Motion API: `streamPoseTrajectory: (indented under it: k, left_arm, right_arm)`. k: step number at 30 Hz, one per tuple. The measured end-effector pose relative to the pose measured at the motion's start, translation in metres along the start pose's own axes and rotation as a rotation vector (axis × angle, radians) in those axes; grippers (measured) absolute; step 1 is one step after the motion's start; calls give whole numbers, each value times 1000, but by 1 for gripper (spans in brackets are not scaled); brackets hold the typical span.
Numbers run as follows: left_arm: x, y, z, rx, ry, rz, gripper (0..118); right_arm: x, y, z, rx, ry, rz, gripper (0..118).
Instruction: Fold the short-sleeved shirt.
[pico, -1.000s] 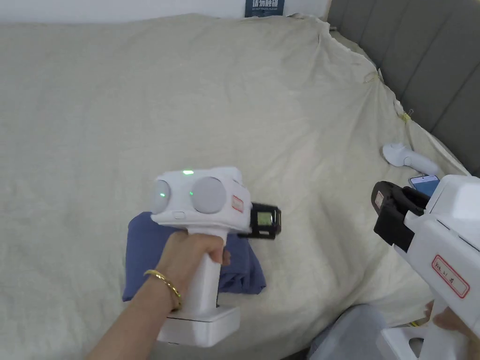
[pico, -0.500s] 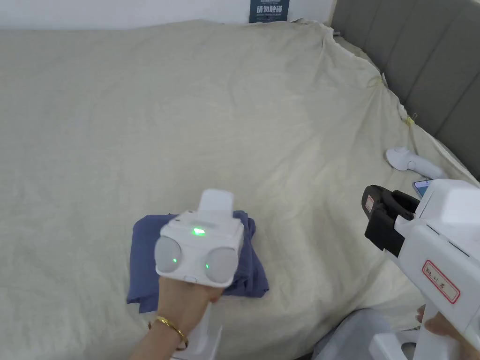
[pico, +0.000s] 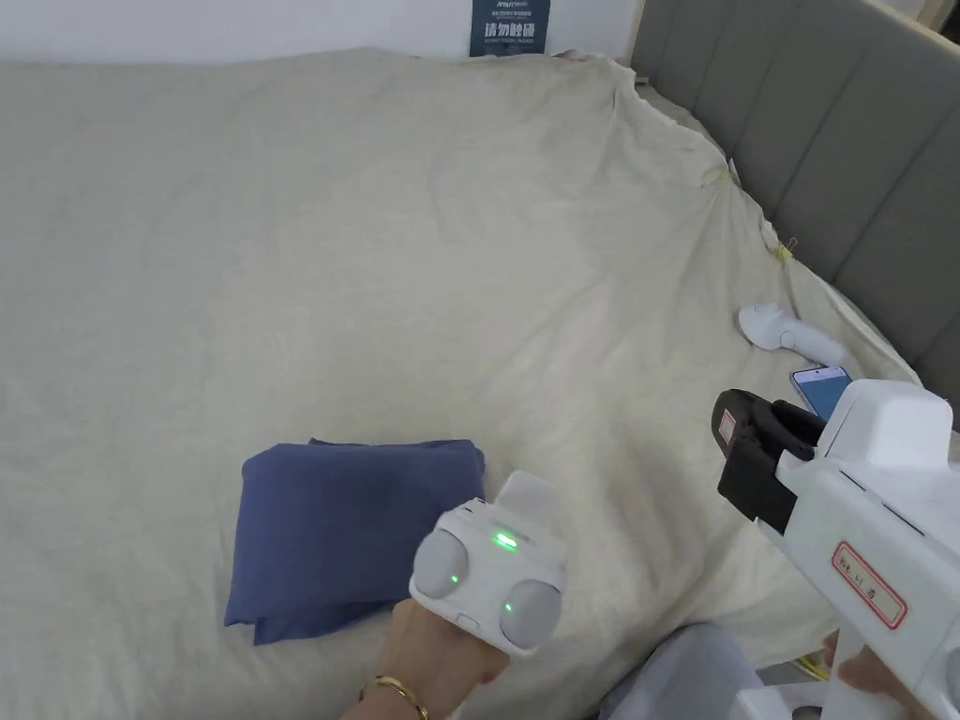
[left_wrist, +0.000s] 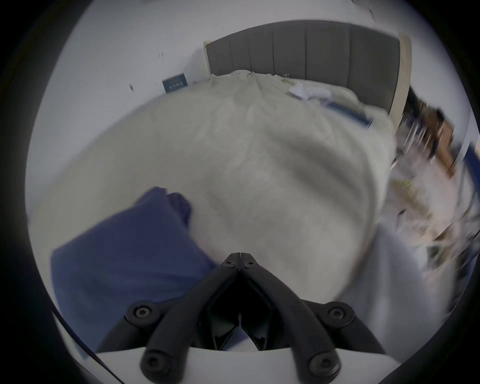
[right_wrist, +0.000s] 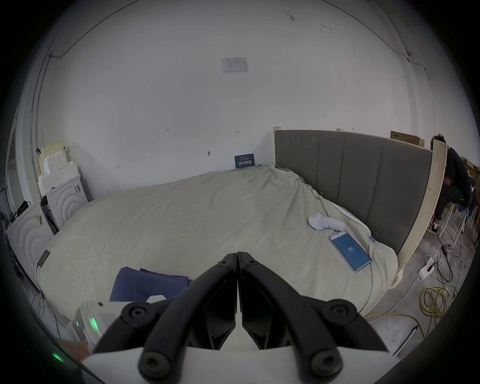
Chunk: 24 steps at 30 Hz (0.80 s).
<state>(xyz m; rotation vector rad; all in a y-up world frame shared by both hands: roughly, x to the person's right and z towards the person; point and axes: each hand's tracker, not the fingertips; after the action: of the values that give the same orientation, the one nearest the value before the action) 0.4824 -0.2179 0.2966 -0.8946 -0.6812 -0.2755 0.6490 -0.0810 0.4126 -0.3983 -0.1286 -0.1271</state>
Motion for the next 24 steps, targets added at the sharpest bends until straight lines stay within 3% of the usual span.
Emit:
streamPoseTrajectory:
  k: [6, 12, 16, 20, 24]
  left_arm:
    - [-54, 25, 100, 365, 31, 222, 0]
    - [-122, -17, 189, 656, 311, 399, 0]
    - [-144, -50, 213, 647, 476, 420, 0]
    - [-154, -75, 220, 608, 497, 449, 0]
    - [-158, -91, 221, 572, 502, 483, 0]
  right_arm:
    - [-10, 12, -2, 31, 21, 28, 0]
    - [-47, 17, -17, 79, 59, 59, 0]
    - [-95, 9, -41, 84, 127, 76, 0]
    - [-147, -21, -78, 56, 158, 82, 0]
    - [-181, -64, -115, -86, 204, 85, 0]
